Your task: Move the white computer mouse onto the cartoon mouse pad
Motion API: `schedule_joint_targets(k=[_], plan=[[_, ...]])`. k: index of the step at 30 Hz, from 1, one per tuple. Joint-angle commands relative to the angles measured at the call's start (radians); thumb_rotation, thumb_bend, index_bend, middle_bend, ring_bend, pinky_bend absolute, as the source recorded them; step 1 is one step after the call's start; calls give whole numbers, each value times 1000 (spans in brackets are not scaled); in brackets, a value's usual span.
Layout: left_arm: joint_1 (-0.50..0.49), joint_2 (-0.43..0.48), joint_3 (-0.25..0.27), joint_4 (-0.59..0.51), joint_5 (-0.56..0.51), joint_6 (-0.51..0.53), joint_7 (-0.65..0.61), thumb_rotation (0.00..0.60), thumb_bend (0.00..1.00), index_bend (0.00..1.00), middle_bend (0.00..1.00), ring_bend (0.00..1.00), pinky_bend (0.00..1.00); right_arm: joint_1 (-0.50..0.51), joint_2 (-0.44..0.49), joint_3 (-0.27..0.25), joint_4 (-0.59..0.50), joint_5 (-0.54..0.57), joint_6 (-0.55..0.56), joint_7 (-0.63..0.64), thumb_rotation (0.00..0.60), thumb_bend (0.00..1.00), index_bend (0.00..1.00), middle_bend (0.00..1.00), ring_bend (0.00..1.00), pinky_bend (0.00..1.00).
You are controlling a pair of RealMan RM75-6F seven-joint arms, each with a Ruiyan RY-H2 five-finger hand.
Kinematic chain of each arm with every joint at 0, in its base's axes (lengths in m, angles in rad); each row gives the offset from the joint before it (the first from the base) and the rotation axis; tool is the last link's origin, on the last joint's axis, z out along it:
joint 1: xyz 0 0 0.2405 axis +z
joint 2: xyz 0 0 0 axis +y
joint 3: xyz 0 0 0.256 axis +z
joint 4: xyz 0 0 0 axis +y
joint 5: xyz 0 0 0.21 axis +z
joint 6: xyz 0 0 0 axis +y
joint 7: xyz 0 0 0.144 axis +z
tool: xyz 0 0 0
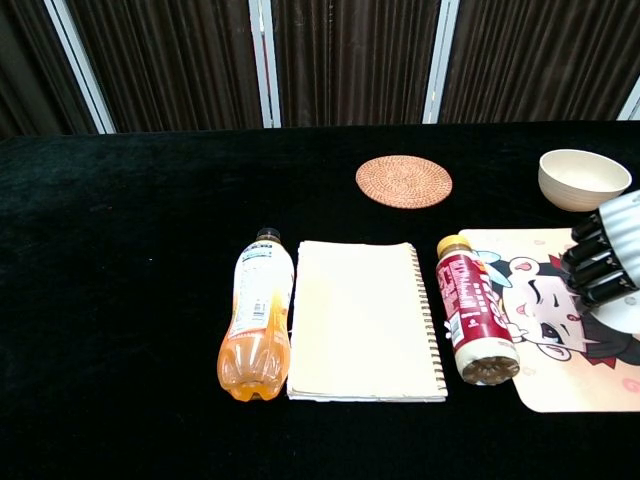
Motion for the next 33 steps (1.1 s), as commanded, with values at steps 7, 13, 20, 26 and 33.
schedule_joint_targets(k=[7,13,20,26,33], plan=[[4,6,-3,5,-5,-6,-10,600,48,0,0,0,0,35,-38,-10,-2,0,2,-33,600,412,451,406,259,396],[5,9,-5,8,-10,-13,-20,600,48,0,0,0,0,56,-53,2,-2,13,-27,-96,600,2,140,56,0,88],[7,19,-8,14,-15,-26,-38,600,47,0,0,0,0,77,-17,6,-87,33,-63,-153,600,0,112,25,0,40],[9,28,-9,9,-12,-29,-51,600,49,0,0,0,0,91,31,13,-176,41,-63,-207,600,0,113,25,0,53],[21,51,-8,-20,15,-21,-85,600,49,0,0,0,0,53,187,79,-394,131,3,-286,600,0,113,25,0,53]])
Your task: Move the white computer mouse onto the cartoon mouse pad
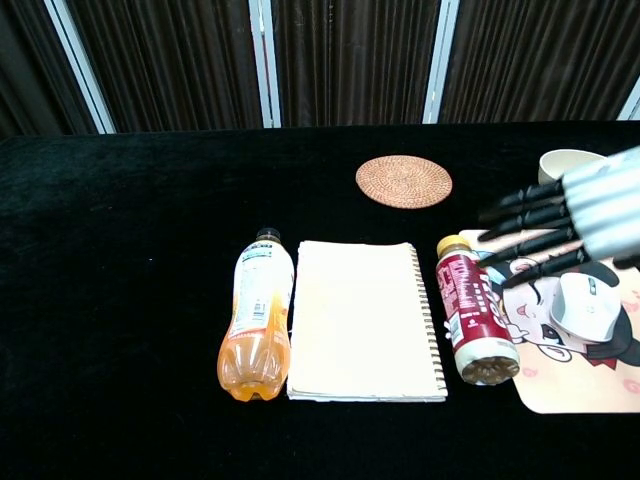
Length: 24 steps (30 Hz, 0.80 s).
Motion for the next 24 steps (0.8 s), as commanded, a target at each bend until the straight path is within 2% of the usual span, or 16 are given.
schedule_joint_targets(k=[1,4,10,14,18,24], plan=[[8,13,2,-15,16,6,-16,600,48,0,0,0,0,-42,113,62,-167,92,37,-53,600,0,113,25,0,53],[18,28,6,-35,41,18,-36,600,47,0,0,0,0,-103,195,132,-341,221,41,-76,600,0,114,25,0,54],[50,60,24,-82,102,53,-78,600,48,0,0,0,0,-226,328,228,-713,447,-1,-234,600,0,113,25,0,27],[78,69,43,-104,142,92,-87,600,48,0,0,0,0,-333,364,279,-947,603,17,-341,600,0,80,6,0,6],[114,84,71,-122,194,132,-109,600,49,0,0,0,0,-446,346,306,-1062,702,73,-337,600,0,48,0,0,0],[163,101,109,-120,264,179,-151,600,48,0,0,0,0,-577,302,325,-1072,768,150,-268,600,0,36,0,0,0]])
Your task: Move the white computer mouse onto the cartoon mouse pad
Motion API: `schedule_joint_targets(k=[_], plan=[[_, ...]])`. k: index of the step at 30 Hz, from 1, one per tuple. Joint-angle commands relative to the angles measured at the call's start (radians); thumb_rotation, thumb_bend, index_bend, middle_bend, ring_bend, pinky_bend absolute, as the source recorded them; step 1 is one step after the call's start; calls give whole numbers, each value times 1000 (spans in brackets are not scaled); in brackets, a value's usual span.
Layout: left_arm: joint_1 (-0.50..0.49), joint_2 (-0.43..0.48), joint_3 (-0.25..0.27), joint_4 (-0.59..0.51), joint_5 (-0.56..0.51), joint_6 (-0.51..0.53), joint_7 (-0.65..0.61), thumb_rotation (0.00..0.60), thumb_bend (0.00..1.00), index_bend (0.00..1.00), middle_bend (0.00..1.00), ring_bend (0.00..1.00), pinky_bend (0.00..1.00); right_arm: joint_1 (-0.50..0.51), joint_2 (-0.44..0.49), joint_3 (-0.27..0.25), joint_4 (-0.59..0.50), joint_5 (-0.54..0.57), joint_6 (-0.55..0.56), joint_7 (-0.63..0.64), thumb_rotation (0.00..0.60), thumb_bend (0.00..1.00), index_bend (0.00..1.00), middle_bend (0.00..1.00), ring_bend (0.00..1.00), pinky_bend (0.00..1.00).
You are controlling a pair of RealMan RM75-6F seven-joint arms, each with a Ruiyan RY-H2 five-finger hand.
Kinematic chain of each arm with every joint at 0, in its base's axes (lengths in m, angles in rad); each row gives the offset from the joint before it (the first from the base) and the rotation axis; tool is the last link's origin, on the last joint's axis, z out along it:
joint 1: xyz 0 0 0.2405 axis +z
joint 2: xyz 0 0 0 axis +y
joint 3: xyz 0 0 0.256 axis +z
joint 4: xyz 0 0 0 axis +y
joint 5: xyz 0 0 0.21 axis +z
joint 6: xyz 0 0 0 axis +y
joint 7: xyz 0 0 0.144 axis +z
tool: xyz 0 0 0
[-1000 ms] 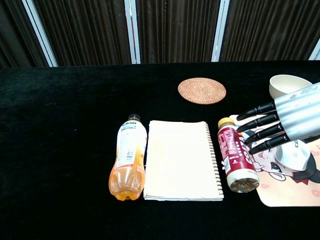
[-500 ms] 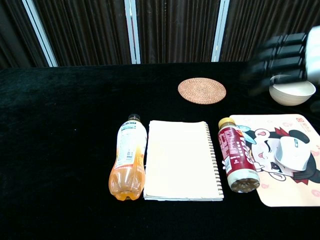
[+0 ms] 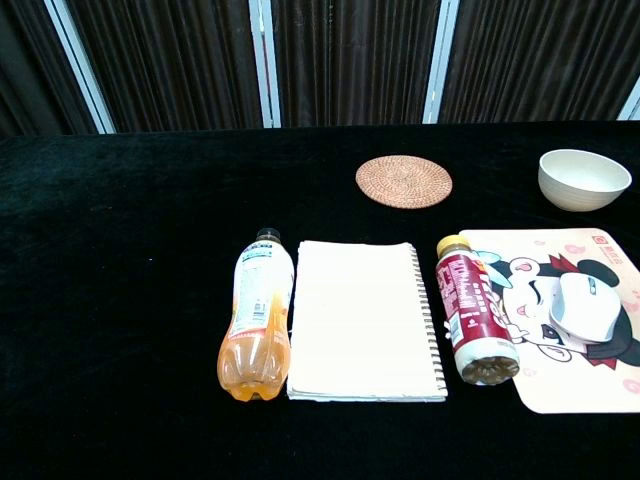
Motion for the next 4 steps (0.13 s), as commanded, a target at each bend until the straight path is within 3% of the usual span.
schedule_joint_targets(k=[1,4], plan=[[23,9,20,1,37,25,-25,600,50,0,0,0,0,-90,-27,31,-5,39,66,41,600,0,36,0,0,0],[41,14,32,1,72,47,-43,600,47,0,0,0,0,-145,-52,36,26,43,94,99,600,0,36,0,0,0]])
